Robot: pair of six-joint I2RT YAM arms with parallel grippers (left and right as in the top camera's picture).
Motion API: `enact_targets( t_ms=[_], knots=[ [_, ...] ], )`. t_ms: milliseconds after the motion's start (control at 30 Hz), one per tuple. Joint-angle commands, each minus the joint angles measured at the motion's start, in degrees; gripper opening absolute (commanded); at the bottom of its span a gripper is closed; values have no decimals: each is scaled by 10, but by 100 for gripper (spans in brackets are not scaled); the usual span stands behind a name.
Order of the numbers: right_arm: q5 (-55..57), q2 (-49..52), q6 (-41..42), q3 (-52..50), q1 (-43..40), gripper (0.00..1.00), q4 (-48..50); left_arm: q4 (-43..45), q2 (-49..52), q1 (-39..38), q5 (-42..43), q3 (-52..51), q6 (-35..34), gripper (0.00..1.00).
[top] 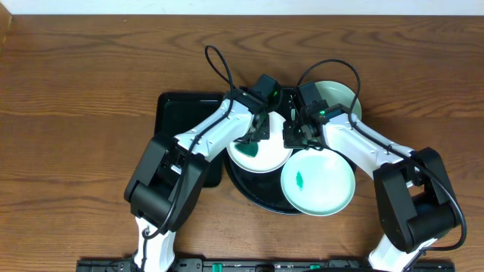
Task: Clean dirty plates on tray and stack at the side
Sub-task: 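Continue wiping the white plate near the right gripper with the sponge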
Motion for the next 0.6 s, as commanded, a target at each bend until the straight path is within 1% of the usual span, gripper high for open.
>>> enact_targets(
  t_ms=[0, 167, 367, 500, 567],
  knots=[
    [-15, -2, -8, -4, 8, 1, 2, 5, 3, -15, 67, -1, 9, 8],
    [-15, -2, -8, -4, 8, 1, 2, 6, 3, -26, 68, -1, 8, 8],
    [-16, -2, -8, -4, 8, 1, 2, 23, 3, -29, 119, -1, 8, 8],
    [-15, -2, -8, -4, 8, 1, 2, 30, 3, -29, 118, -1, 8, 8],
    [-15, -2, -8, -4, 8, 1, 2, 30, 3, -28, 104, -1, 9, 8]
  ],
)
